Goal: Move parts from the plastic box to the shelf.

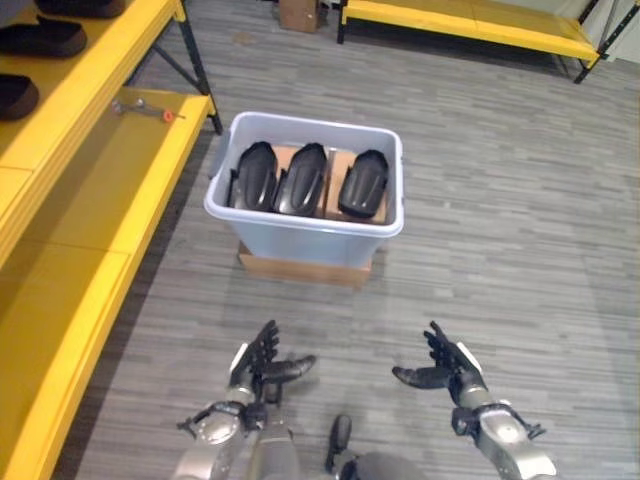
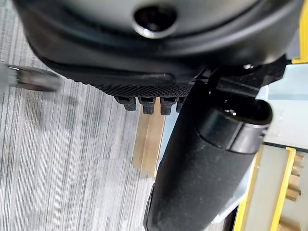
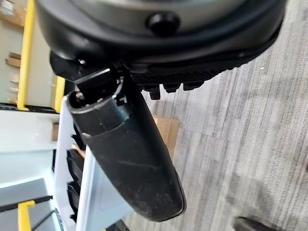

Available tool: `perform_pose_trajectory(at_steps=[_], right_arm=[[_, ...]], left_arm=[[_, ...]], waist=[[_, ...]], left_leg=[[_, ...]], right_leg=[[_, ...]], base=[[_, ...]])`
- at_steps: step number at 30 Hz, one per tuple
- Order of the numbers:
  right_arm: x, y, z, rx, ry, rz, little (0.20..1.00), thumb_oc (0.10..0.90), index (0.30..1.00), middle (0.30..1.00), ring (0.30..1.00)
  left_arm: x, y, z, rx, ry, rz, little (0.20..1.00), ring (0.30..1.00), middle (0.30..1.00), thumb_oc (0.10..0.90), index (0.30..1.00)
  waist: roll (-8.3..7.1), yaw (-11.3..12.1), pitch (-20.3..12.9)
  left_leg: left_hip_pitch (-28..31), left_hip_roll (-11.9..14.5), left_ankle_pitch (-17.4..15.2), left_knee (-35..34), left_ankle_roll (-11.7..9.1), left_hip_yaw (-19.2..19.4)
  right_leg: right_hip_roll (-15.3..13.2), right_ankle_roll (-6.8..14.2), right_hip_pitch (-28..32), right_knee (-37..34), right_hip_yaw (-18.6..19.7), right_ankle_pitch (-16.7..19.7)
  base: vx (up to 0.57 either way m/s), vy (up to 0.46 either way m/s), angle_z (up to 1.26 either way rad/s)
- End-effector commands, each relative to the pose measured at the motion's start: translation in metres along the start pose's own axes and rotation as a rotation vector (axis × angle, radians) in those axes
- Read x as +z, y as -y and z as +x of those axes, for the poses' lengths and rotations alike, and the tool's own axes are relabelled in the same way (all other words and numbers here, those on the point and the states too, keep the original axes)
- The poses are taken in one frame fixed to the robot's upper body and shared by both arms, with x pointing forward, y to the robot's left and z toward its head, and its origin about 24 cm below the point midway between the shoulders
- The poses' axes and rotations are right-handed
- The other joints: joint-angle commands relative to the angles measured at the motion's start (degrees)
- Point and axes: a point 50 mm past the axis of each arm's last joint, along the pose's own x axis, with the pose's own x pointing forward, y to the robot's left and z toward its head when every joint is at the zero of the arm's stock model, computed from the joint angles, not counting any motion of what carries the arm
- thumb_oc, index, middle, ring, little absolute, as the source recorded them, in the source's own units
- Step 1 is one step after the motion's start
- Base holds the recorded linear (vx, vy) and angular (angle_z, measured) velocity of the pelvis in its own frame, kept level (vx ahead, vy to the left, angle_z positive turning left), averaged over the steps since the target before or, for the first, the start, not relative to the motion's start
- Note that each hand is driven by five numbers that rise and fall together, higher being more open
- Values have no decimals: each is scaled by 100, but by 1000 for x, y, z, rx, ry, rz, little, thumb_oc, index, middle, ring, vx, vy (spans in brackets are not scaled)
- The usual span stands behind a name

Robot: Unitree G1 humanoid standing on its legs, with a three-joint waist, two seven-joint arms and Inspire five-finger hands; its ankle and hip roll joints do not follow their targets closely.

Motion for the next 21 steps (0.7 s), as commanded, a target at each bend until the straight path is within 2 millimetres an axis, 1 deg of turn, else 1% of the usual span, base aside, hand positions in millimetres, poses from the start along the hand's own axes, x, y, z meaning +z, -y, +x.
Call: perform_pose_trajectory(at_steps=[1, 2, 3, 4, 5, 7, 8, 9, 10, 11, 12, 13, 14, 15, 16, 17, 19, 21], right_arm=[[33, -4, -3, 44, 181, 11, 1000, 900, 1000, 1000, 1000], [33, -6, -2, 48, 178, 17, 1000, 900, 1000, 1000, 1000], [33, -9, -1, 50, 181, 33, 1000, 900, 1000, 1000, 1000], [34, -11, 1, 56, 185, 38, 1000, 900, 1000, 1000, 1000], [34, -11, 1, 56, 185, 38, 1000, 900, 1000, 1000, 1000], [39, -20, 4, 87, 199, 39, 1000, 900, 1000, 1000, 1000], [39, -25, 5, 106, 196, 41, 1000, 900, 1000, 1000, 1000], [38, -26, 4, 110, 194, 39, 1000, 900, 1000, 1000, 1000], [37, -26, 4, 114, 192, 33, 1000, 900, 1000, 1000, 1000], [36, -26, 3, 113, 187, 30, 1000, 900, 1000, 1000, 1000], [34, -26, 2, 112, 180, 31, 1000, 900, 1000, 1000, 1000], [34, -26, 2, 113, 179, 34, 1000, 900, 1000, 1000, 1000], [33, -25, 2, 109, 177, 34, 1000, 900, 1000, 1000, 1000], [33, -25, 2, 109, 176, 34, 1000, 900, 1000, 1000, 1000], [34, -25, 2, 106, 179, 42, 1000, 900, 1000, 1000, 1000], [35, -24, 1, 104, 185, 40, 1000, 900, 1000, 1000, 1000], [36, -22, 2, 93, 189, 32, 1000, 900, 1000, 1000, 1000], [37, -22, 2, 98, 191, 14, 1000, 900, 1000, 1000, 1000]], left_arm=[[50, 2, 4, -53, 233, 32, 1000, 1000, 1000, 900, 1000], [52, 2, 4, -54, 239, 39, 1000, 1000, 1000, 900, 1000], [55, 1, 5, -46, 247, 45, 1000, 1000, 1000, 900, 1000], [55, 2, 6, -44, 248, 46, 1000, 1000, 1000, 900, 1000], [55, 2, 6, -43, 248, 46, 1000, 1000, 1000, 900, 1000], [60, 3, 9, -39, 262, 45, 1000, 1000, 1000, 900, 1000], [63, 4, 9, -45, 269, 49, 1000, 1000, 1000, 900, 1000], [63, 5, 9, -48, 271, 53, 1000, 1000, 1000, 900, 1000], [63, 5, 9, -52, 269, 59, 1000, 1000, 1000, 900, 1000], [63, 7, 9, -61, 267, 63, 1000, 1000, 1000, 900, 1000], [61, 7, 9, -62, 260, 65, 1000, 1000, 1000, 900, 1000], [60, 7, 8, -63, 255, 67, 1000, 1000, 1000, 900, 1000], [58, 6, 8, -64, 249, 66, 1000, 1000, 1000, 900, 1000], [58, 6, 8, -64, 249, 66, 1000, 1000, 1000, 900, 1000], [55, 5, 7, -59, 237, 57, 1000, 1000, 1000, 900, 1000], [54, 4, 7, -57, 232, 51, 1000, 1000, 1000, 900, 1000], [53, 3, 6, -54, 232, 42, 1000, 1000, 1000, 900, 1000], [52, 1, 6, -48, 233, 39, 1000, 1000, 1000, 900, 1000]], waist=[[-119, -49, -452], [-150, -39, -481], [-188, -28, -512], [-176, -35, -540], [-180, -29, -540], [-181, -52, -506], [-129, -94, -483], [-105, -125, -439], [-42, -153, -426], [14, -187, -391], [51, -208, -375], [90, -239, -358], [114, -273, -333], [112, -273, -326], [123, -301, -281], [116, -304, -272], [72, -320, -268], [49, -380, -237]], left_leg=[[167, -348, 379, 48, 192, 182], [162, -414, 278, 156, 239, 213], [185, -520, 115, 269, 329, 252], [198, -581, 22, 322, 391, 262], [195, -583, 15, 331, 394, 271], [302, -749, -242, 499, 563, 330], [488, -852, -353, 488, 677, 370], [596, -914, -426, 493, 732, 370], [669, -938, -461, 481, 777, 358], [736, -971, -513, 487, 813, 342], [836, -992, -571, 471, 842, 357], [945, -990, -603, 423, 859, 380], [1021, -1004, -621, 391, 859, 391], [1034, -1006, -630, 391, 857, 393], [1183, -1031, -724, 373, 838, 410], [1246, -1036, -796, 376, 818, 430], [1389, -1062, -943, 395, 758, 444], [1608, -1037, -1075, 403, 670, 427]], right_leg=[[-1163, 757, 155, 502, 619, -231], [-1239, 813, 151, 535, 659, -191], [-1358, 890, 138, 647, 715, -147], [-1399, 916, 66, 776, 773, -55], [-1404, 920, 58, 785, 782, -59], [-1541, 1015, -142, 1443, 855, 211], [-1597, 1058, -484, 2119, 891, 701], [-1645, 1085, -571, 2396, 884, 918], [-1673, 1069, -702, 2678, 871, 1122], [-1658, 1059, -779, 2911, 883, 1168], [-1657, 1034, -875, 3029, 863, 1146], [-1589, 990, -1053, 3066, 856, 1063], [-1501, 959, -1225, 2950, 863, 930], [-1503, 958, -1217, 2962, 865, 915], [-1425, 911, -1389, 2482, 809, 688], [-1477, 918, -1450, 2094, 725, 653], [-1624, 1005, -1557, 1129, 603, 765], [-1747, 1149, -1643, 362, 623, 1082]], base=[[275, 254, -24], [285, 270, -12], [241, 248, 0], [166, 182, -2], [131, 163, -10], [210, 258, -23], [248, 299, -15], [215, 259, 0], [183, 181, 16], [191, 164, 23], [200, 145, 25], [201, 124, 20], [134, 72, 10], [194, 36, -2], [205, -6, -6], [283, -32, -5], [261, -91, -9], [307, -109, -12]])
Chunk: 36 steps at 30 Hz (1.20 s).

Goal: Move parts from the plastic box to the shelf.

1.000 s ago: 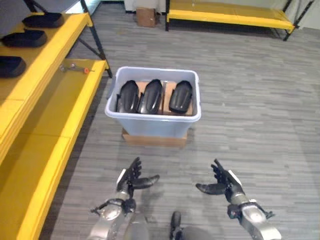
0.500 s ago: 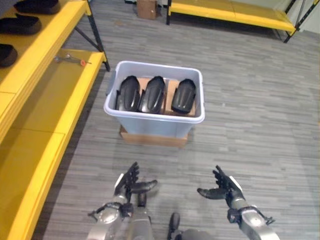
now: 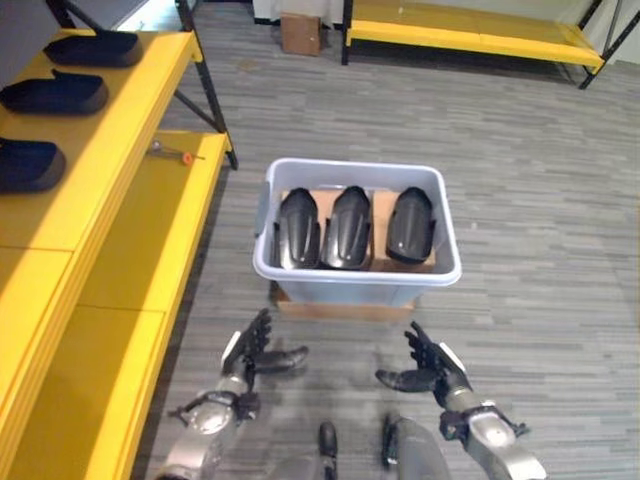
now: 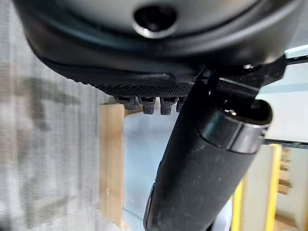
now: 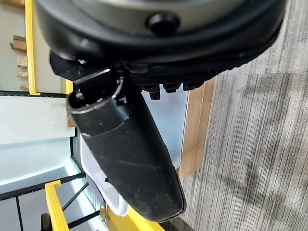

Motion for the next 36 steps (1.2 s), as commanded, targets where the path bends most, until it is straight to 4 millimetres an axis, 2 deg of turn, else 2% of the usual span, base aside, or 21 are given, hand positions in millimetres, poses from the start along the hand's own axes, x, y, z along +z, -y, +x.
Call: perform_pose_trajectory(at_steps=[1, 2, 4, 6, 7, 9, 11, 12, 14, 15, 16, 18, 19, 20, 22, 23, 25, 28, 29, 31, 36], right_arm=[[28, 5, 3, -2, 149, -30, 1000, 900, 1000, 1000, 1000], [29, 5, 2, 1, 152, -36, 1000, 900, 1000, 1000, 1000], [30, 7, 2, 1, 152, -45, 1000, 900, 1000, 1000, 1000], [26, 9, -1, -5, 140, -39, 1000, 900, 1000, 1000, 1000], [27, 10, -1, -7, 142, -36, 1000, 900, 1000, 1000, 1000], [29, 13, -3, -10, 154, -50, 1000, 900, 1000, 1000, 1000], [30, 16, -3, -20, 156, -47, 1000, 900, 1000, 1000, 1000], [30, 16, -3, -20, 156, -48, 1000, 900, 1000, 1000, 1000], [30, 19, -3, -28, 154, -46, 1000, 900, 1000, 1000, 1000], [31, 20, -3, -31, 158, -44, 1000, 900, 1000, 1000, 1000], [33, 22, -4, -38, 162, -50, 1000, 900, 1000, 1000, 1000], [33, 23, -4, -44, 163, -54, 1000, 900, 1000, 1000, 1000], [32, 24, -4, -55, 161, -49, 1000, 900, 1000, 1000, 1000], [32, 25, -5, -63, 162, -44, 1000, 900, 1000, 1000, 1000], [32, 27, -6, -81, 161, -41, 1000, 900, 1000, 1000, 1000], [31, 28, -6, -88, 161, -42, 1000, 900, 1000, 1000, 1000], [29, 30, -6, -103, 153, -42, 1000, 900, 1000, 1000, 1000], [24, 28, -8, -94, 135, -38, 1000, 900, 1000, 1000, 1000], [21, 27, -8, -95, 126, -26, 1000, 900, 1000, 1000, 1000], [20, 24, -9, -85, 123, -7, 1000, 900, 1000, 1000, 1000], [16, 19, -7, -78, 107, 19, 1000, 900, 1000, 1000, 1000]], left_arm=[[37, 10, 2, -60, 200, -27, 1000, 1000, 1000, 900, 1000], [37, 10, 2, -61, 201, -26, 1000, 1000, 1000, 900, 1000], [37, 12, 3, -66, 202, -24, 1000, 1000, 1000, 900, 1000], [31, 15, 2, -81, 183, -27, 1000, 1000, 1000, 900, 1000], [27, 19, 2, -78, 169, -60, 1000, 1000, 1000, 900, 1000], [25, 20, 1, -72, 165, -82, 1000, 1000, 1000, 900, 1000], [23, 24, 1, -79, 157, -98, 1000, 1000, 1000, 900, 1000], [23, 24, 1, -79, 157, -98, 1000, 1000, 1000, 900, 1000], [23, 25, 1, -83, 150, -101, 1000, 1000, 1000, 900, 1000], [23, 27, 2, -91, 149, -104, 1000, 1000, 1000, 900, 1000], [25, 27, 3, -92, 153, -104, 1000, 1000, 1000, 900, 1000], [26, 26, 3, -88, 157, -105, 1000, 1000, 1000, 900, 1000], [26, 26, 1, -86, 157, -112, 1000, 1000, 1000, 900, 1000], [24, 26, 0, -80, 151, -116, 1000, 1000, 1000, 900, 1000], [21, 24, -2, -77, 142, -114, 1000, 1000, 1000, 900, 1000], [20, 24, -2, -79, 138, -105, 1000, 1000, 1000, 900, 1000], [17, 24, -3, -79, 126, -86, 1000, 1000, 1000, 900, 1000], [15, 22, -4, -76, 118, -85, 1000, 1000, 1000, 900, 1000], [16, 22, -3, -82, 124, -78, 1000, 1000, 1000, 900, 1000], [19, 21, -3, -96, 133, -55, 1000, 1000, 1000, 900, 1000], [24, 17, -1, -96, 143, -22, 1000, 1000, 1000, 900, 1000]], waist=[[-152, -88, -185], [-146, -111, -181], [-156, -135, -229], [-202, -163, -424], [-135, -205, -533], [-79, -196, -632], [-51, -200, -658], [-48, -205, -661], [-79, -178, -661], [-195, -108, -556], [-260, -63, -464], [-298, -40, -413], [-340, 26, -377], [-344, 58, -372], [-346, 50, -426], [-326, 59, -459], [-205, 142, -534], [-141, 170, -579], [-104, 121, -630], [-147, 117, -708], [-220, 82, -718]], left_leg=[[107, 606, -407, 335, -397, -225], [222, 637, -496, 344, -453, -266], [435, 666, -561, 335, -520, -318], [771, 674, -628, 356, -578, -478], [999, 827, -591, 296, -661, -581], [1068, 998, -433, 376, -760, -640], [953, 1115, -185, 731, -867, -701], [943, 1118, -191, 743, -869, -707], [589, 1234, 305, 1581, -995, -755], [132, 1180, 708, 2505, -1050, -816], [-150, 1125, 844, 2998, -1059, -876], [-339, 1148, 843, 3252, -1036, -857], [-606, 1035, 575, 2801, -959, -789], [-646, 1033, 353, 2366, -897, -696], [-603, 1433, 322, 1362, -907, -416], [-571, 1622, 431, 770, -949, -318], [-627, 2045, 1133, -205, -1121, -462], [-427, 1983, 1013, -379, -1095, -580], [-395, 1942, 1028, -443, -1131, -496], [-254, 1732, 846, -390, -1058, -412], [-220, 1465, 461, -66, -879, -163]], right_leg=[[-152, 261, 298, -1238, 97, 1203], [-186, 309, 281, -1510, 92, 1299], [-206, 379, 294, -1607, 37, 1408], [-102, 320, 521, -1545, 61, 1543], [73, 237, 594, -1371, 62, 1486], [238, 139, 628, -1173, -44, 1316], [389, 10, 726, -1028, -71, 1127], [390, 7, 723, -1025, -76, 1124], [535, -175, 881, -992, -120, 906], [574, -341, 1123, -1032, -138, 770], [582, -425, 1225, -1050, -151, 705], [600, -478, 1299, -1063, -165, 639], [583, -445, 1404, -1126, -173, 569], [577, -378, 1497, -1189, -159, 538], [520, -316, 1577, -1212, -180, 440], [499, -302, 1610, -1216, -210, 372], [490, -245, 1783, -1171, -201, 198], [457, -204, 1871, -1079, -160, 133], [394, -169, 1900, -1042, -170, 152], [219, -75, 1972, -1050, -80, 249], [-128, 135, 1968, -936, 29, 427]], base=[[349, -115, -5], [348, -111, 5], [447, -162, 20], [611, -256, 33], [525, -262, 42], [421, -245, 27], [224, -154, 8], [136, -123, 3], [204, -209, 16], [217, -264, 7], [131, -186, 3], [106, -91, -19], [222, -57, -24], [255, 23, -12], [193, 91, -6], [177, 129, -2], [234, 206, -7], [169, 209, -18], [209, 305, -27], [197, 318, -20], [83, 220, 4]])
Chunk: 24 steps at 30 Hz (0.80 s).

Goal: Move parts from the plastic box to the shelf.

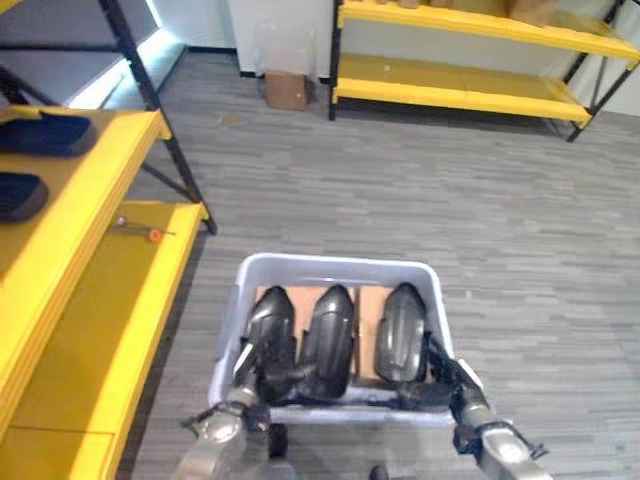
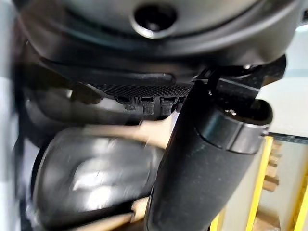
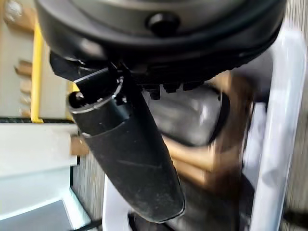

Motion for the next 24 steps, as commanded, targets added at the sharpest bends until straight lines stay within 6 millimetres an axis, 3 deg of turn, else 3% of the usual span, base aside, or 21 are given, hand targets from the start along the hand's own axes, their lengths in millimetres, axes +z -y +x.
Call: perform_pose_trajectory(at_steps=[1, 10, 24], right_arm=[[41, 5, 5, 12, 192, -13, 1000, 900, 1000, 1000, 1000], [39, 5, 4, 12, 183, -24, 1000, 900, 1000, 1000, 1000], [50, 15, 11, -38, 212, -109, 1000, 900, 1000, 1000, 1000]], left_arm=[[33, 5, 1, -47, 175, 13, 1000, 1000, 1000, 900, 1000], [32, 2, 0, -39, 167, 14, 1000, 1000, 1000, 900, 1000], [20, 5, -5, -51, 127, -12, 1000, 1000, 1000, 900, 1000]], waist=[[-17, 168, -316], [-60, 145, -433], [73, 203, -623]], left_leg=[[23, 327, -641, 550, -96, 167], [214, 131, -879, 616, 48, 290], [584, 203, -776, 266, -40, 315]], right_leg=[[-315, 356, -555, -353, 208, 700], [-527, 522, -542, -294, 237, 952], [-492, 511, -294, -498, 60, 844]], base=[[46, 151, -22], [59, 81, -7], [32, -16, 0]])
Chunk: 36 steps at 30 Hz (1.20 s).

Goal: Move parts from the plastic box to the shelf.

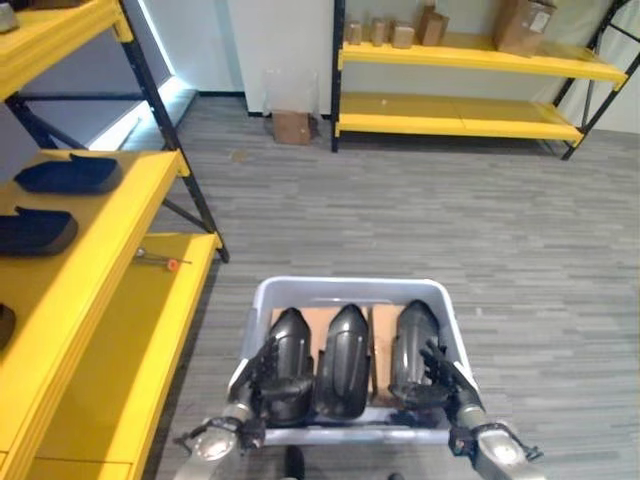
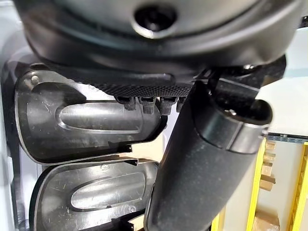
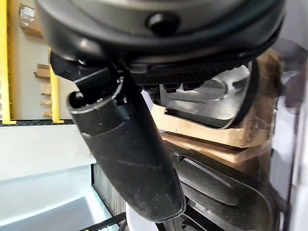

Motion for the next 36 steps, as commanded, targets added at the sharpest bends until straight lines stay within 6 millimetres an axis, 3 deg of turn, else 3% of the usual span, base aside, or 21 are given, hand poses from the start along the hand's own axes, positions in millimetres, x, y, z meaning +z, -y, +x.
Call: perform_pose_trajectory(at_steps=[1, 5, 11, 15, 18, 29, 36], right_arm=[[46, 15, 13, -40, 198, -65, 1000, 900, 1000, 1000, 1000], [56, 27, 39, -109, 169, -85, 1000, 900, 1000, 1000, 1000], [73, 53, 56, -231, 151, -83, 1000, 900, 1000, 1000, 1000], [83, 63, 61, -266, 152, -110, 1000, 900, 1000, 1000, 1000], [106, 71, 69, -317, 196, -45, 1000, 900, 1000, 1000, 1000], [150, 86, 82, -404, 261, 26, 1000, 900, 1000, 1000, 1000], [158, 89, 89, -418, 221, 68, 1000, 900, 1000, 1000, 1000]], left_arm=[[44, 9, 9, -69, 199, 7, 1000, 1000, 1000, 900, 1000], [41, 20, 10, -126, 179, 6, 1000, 1000, 1000, 900, 1000], [43, 25, 6, -184, 183, 23, 1000, 1000, 1000, 900, 1000], [44, 25, 6, -200, 179, 33, 1000, 1000, 1000, 900, 1000], [51, 31, 9, -220, 204, 31, 1000, 1000, 1000, 900, 1000], [63, 41, 15, -255, 242, 18, 1000, 1000, 1000, 900, 1000], [69, 49, 19, -284, 258, 25, 1000, 1000, 1000, 900, 1000]], waist=[[84, 123, -260], [181, 278, -259], [307, 459, -124], [382, 520, 9], [498, 564, 298], [739, 660, 847], [854, 768, 1130]], left_leg=[[248, 486, -610, 385, -199, 55], [235, 459, -544, 305, -229, -67], [40, 405, -521, 370, -227, -179], [-121, 374, -500, 420, -224, -221], [-459, 341, -458, 587, -223, -298], [-1112, 279, -396, 888, -200, -427], [-1402, 226, -387, 1051, -184, -490]], right_leg=[[-315, 192, -416, 295, -81, 426], [-349, 177, -328, 257, -270, 389], [-420, 184, -381, 277, -426, 376], [-460, 180, -507, 327, -461, 358], [-521, 158, -793, 467, -468, 355], [-617, 110, -1405, 739, -413, 367], [-673, 90, -1634, 863, -414, 359]], base=[[29, -38, 4], [52, -37, 8], [-3, -13, 19], [-48, -4, 6], [-139, 1, 4], [-72, 15, 5], [-18, 7, 1]])
